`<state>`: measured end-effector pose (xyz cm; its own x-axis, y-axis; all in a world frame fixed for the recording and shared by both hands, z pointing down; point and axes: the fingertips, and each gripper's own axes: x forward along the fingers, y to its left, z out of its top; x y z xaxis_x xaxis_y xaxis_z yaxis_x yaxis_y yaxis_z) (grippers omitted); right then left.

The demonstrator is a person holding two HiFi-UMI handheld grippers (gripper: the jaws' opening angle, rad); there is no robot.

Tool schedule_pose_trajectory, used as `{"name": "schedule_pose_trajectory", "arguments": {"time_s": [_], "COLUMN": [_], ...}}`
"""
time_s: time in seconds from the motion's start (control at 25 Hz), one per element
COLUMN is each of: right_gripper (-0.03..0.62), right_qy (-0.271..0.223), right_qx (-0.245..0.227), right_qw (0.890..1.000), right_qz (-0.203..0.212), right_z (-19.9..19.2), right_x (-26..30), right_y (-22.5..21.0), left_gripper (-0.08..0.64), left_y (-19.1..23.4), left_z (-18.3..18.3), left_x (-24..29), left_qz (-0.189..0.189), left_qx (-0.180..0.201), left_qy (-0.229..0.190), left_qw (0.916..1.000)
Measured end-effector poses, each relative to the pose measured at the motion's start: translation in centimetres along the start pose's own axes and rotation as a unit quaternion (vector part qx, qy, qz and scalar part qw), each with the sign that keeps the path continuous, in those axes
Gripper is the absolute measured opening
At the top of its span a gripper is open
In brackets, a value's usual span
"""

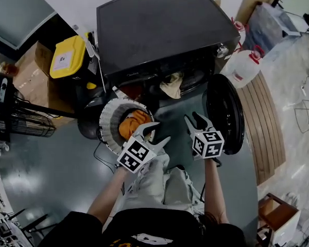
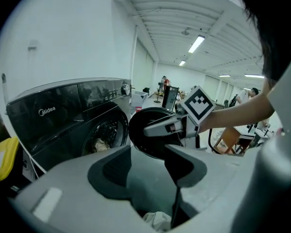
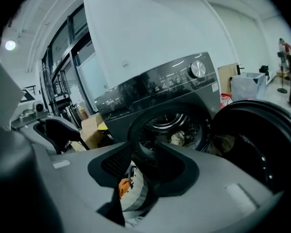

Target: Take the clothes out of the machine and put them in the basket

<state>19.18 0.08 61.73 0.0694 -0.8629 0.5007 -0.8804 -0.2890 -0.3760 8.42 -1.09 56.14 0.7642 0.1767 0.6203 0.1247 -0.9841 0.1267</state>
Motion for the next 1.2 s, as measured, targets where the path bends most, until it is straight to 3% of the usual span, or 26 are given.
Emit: {"name": "schedule_pose_trajectory", "arguments": {"time_s": [0.24, 0.64, 0.88, 1.2], "right_gripper": [0.175, 0.175, 0.185, 0.270], "right_qy": [0.020, 0.047, 0.071, 0.123], "right_qx": [-0.010, -0.025, -0.065, -0.105], "right_qw": [1.000, 0.998, 0.995, 0.985], "right_qz": [-0.019, -0.030, -0.024, -0.061], "right_z": [-3.2, -7.2, -9.2, -13.0], "right_x": [7.8, 20.6, 27.4, 33.4], "right_y": [-3.9, -10.0, -12.5, -16.2], "left_gripper": [0.204, 0.013, 0.011, 0.011], "left_y": [3.4, 7.7, 9.8, 12.3], "left_z": [-2.2, -6.5, -9.2, -12.2], "left_x": [3.8, 10.2, 13.0, 15.5], "left_qz": [-0.008, -0.010, -0.006, 0.010], "left_qx": [0.026, 0.035, 0.038, 0.038], "left_qy": [0.002, -0.002, 0.002, -0.006], "left_qw": [0.9996, 0.9993, 0.9993, 0.9992]}}
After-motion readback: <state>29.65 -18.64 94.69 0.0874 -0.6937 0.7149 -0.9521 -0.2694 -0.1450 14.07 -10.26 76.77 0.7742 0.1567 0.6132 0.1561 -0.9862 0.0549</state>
